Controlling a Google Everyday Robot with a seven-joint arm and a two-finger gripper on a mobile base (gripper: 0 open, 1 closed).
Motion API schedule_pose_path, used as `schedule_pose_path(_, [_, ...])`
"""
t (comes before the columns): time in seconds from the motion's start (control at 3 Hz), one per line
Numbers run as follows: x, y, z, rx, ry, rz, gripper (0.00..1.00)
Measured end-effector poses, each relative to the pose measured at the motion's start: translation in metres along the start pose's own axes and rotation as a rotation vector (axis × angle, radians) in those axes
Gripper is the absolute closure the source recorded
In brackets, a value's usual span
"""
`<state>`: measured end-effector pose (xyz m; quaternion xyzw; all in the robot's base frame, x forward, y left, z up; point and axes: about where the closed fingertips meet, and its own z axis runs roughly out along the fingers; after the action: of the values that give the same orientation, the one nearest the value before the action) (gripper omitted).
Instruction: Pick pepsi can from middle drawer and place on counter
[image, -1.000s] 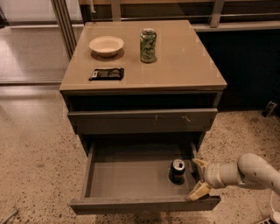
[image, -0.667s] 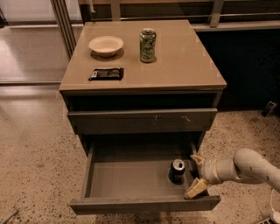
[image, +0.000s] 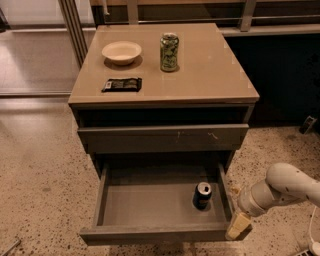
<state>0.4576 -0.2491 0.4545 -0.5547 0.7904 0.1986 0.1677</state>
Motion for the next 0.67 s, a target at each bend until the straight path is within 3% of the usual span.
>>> schedule_pose_path(0.33, [0.0108,0.0067,-0.0147,0.018,0.054,0.051,0.00])
schedule_pose_path(0.67, [0.0108,0.0067,-0.0147,0.018,0.054,0.050,0.00])
